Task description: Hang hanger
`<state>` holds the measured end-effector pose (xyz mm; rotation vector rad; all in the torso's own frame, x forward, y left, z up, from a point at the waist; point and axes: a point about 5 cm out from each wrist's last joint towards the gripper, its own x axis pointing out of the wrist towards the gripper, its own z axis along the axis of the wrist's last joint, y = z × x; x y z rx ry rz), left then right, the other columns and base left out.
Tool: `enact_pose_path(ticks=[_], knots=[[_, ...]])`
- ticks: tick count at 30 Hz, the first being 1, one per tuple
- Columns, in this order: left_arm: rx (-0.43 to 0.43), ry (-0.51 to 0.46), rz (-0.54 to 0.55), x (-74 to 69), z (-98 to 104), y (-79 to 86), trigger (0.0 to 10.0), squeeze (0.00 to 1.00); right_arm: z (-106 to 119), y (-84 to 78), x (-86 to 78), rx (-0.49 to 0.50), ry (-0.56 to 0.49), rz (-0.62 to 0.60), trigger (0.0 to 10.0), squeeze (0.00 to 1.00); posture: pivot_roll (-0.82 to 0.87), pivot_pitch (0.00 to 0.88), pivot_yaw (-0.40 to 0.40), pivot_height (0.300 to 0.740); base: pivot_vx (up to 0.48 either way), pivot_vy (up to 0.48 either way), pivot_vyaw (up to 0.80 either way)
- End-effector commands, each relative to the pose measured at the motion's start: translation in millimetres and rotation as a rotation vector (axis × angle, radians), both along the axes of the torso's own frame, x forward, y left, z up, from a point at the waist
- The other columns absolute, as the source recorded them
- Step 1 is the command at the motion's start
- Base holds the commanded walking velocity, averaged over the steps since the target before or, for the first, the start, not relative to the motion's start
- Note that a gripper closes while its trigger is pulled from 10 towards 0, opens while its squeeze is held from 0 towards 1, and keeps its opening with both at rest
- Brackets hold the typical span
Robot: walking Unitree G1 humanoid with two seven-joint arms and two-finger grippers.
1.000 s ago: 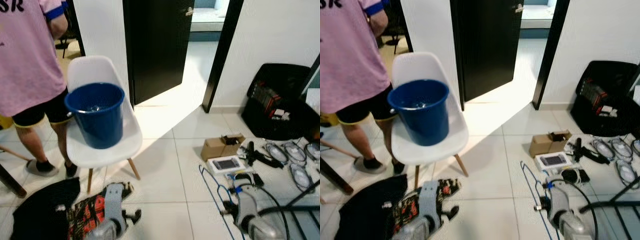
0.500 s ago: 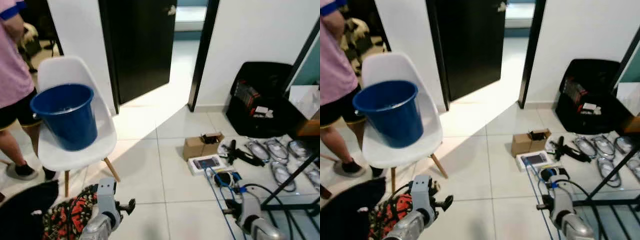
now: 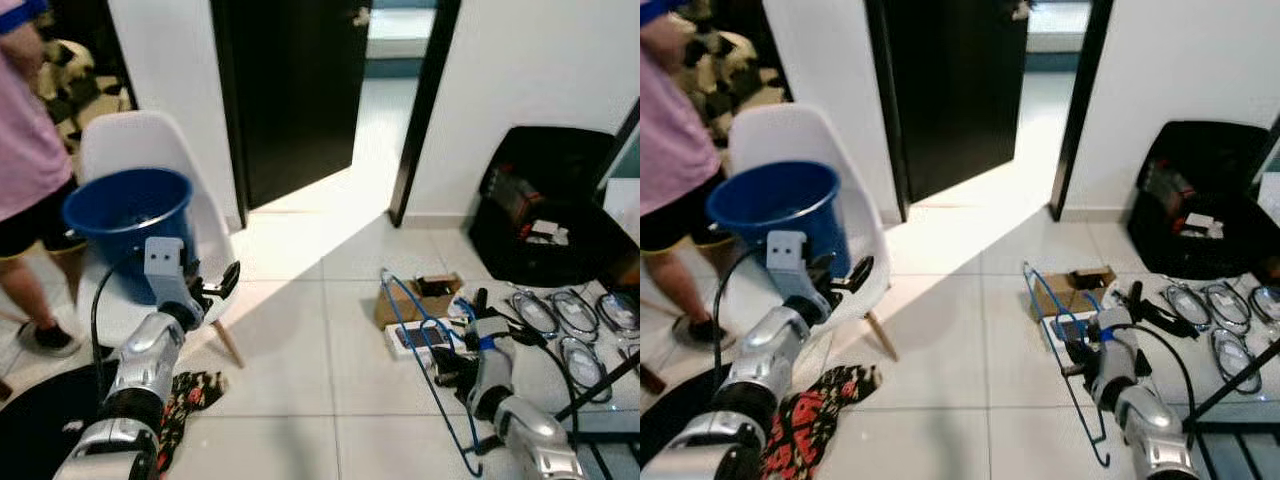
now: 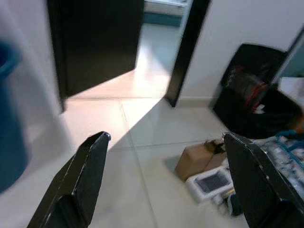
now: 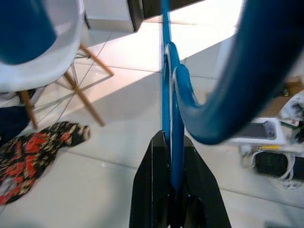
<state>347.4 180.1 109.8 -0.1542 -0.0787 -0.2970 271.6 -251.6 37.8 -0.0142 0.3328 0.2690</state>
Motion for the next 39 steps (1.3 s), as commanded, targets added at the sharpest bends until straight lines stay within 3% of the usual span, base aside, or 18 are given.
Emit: enact_pose_path(ticks=[1, 6, 14, 24, 30, 39], knots=[[-0.001, -0.044, -0.014, 2.3, 10.6, -3.3, 10.0, 0.00, 8.4, 1.6, 4.1, 0.006, -0.028, 0.022, 10.0, 0.00, -0.04, 0.000, -0.021, 0.740, 0.405, 0.000, 0.00], [-0.011, -0.098, -0.053, 3.5, 22.6, -13.7, 10.0, 0.00, 20.0, 4.3, 9.4, -0.005, -0.070, 0.064, 10.0, 0.00, -0.04, 0.000, -0.021, 0.740, 0.407, 0.000, 0.00], [0.005, -0.133, -0.104, 0.7, 34.4, -23.2, 10.0, 0.00, 33.1, 12.6, 11.5, 0.020, -0.109, 0.129, 10.0, 0.00, -0.04, 0.000, -0.020, 0.740, 0.409, 0.000, 0.76], [0.092, -0.221, -0.114, 0.2, 59.9, -35.3, 10.0, 0.00, 53.3, 21.5, 17.0, 0.025, -0.162, 0.197, 10.0, 0.00, -0.04, 0.000, -0.020, 0.740, 0.403, 0.000, 0.08], [0.138, -0.218, -0.106, 1.6, 61.4, -37.5, 10.0, 0.00, 57.7, 25.1, 17.6, 0.024, -0.177, 0.213, 10.0, 0.00, -0.04, 0.000, -0.020, 0.740, 0.383, 0.000, 0.80], [0.157, -0.218, -0.095, 1.6, 69.8, -42.5, 10.0, 0.00, 57.5, 22.7, 16.7, 0.033, -0.166, 0.173, 10.0, 0.00, -0.04, 0.000, -0.019, 0.740, 0.375, 0.000, 0.00]])
